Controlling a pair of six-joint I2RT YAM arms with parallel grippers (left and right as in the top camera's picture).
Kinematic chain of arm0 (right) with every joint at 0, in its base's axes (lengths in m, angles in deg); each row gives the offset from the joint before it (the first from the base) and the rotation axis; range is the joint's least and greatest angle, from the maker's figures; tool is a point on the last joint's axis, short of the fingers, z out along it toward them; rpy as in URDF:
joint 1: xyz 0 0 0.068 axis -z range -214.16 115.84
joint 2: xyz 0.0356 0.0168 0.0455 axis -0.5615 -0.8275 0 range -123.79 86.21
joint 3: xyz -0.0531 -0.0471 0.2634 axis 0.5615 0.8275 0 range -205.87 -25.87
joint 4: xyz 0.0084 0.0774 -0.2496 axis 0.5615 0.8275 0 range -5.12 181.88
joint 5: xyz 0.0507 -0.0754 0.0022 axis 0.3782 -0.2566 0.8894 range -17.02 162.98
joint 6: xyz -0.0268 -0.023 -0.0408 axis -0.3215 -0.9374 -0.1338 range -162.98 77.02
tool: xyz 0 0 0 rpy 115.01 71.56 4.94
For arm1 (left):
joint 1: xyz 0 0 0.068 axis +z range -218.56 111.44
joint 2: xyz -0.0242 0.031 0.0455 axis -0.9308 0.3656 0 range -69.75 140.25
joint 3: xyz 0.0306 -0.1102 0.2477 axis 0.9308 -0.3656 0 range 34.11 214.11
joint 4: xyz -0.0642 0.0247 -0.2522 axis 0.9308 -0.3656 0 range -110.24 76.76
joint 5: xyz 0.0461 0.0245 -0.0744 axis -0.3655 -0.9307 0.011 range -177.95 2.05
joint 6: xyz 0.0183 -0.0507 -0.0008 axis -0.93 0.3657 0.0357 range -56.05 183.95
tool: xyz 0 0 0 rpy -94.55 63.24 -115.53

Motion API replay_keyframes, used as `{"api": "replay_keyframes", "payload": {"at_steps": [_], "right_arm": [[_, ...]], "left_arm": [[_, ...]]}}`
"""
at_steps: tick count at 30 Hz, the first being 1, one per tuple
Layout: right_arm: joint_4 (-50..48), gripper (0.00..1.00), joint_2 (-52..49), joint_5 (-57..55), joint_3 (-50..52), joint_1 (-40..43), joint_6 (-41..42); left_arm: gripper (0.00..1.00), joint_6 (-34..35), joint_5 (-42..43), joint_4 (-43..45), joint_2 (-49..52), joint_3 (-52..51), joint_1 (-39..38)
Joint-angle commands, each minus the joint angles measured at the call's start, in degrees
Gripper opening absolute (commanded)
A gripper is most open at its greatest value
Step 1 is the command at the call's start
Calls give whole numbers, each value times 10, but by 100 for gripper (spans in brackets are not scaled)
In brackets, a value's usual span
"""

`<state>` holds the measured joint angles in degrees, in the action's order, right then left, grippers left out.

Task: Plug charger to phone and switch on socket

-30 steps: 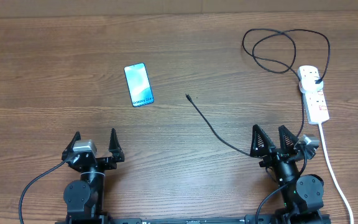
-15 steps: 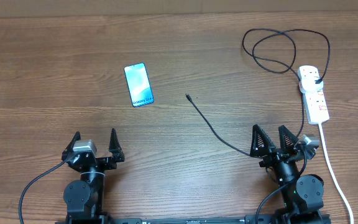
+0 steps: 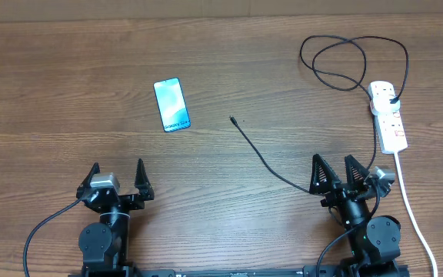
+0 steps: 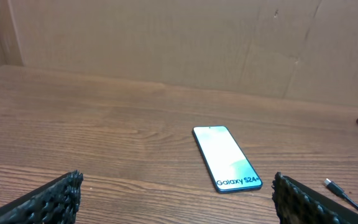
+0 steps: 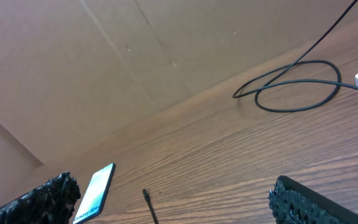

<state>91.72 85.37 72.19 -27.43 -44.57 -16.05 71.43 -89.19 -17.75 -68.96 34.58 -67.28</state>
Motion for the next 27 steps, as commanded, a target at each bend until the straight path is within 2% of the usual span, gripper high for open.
{"api": "replay_keyframes", "payload": {"at_steps": [1,22,27], "right_arm": [[-6,100,7,1,3,4,-4],[-6,100,7,1,3,4,-4],[-6,100,7,1,3,4,-4]], "left_arm": [[100,-4,2,1,-5,-2,2],[99,-4,2,1,-5,-2,2],[100,23,13,1,-5,-2,2]]}}
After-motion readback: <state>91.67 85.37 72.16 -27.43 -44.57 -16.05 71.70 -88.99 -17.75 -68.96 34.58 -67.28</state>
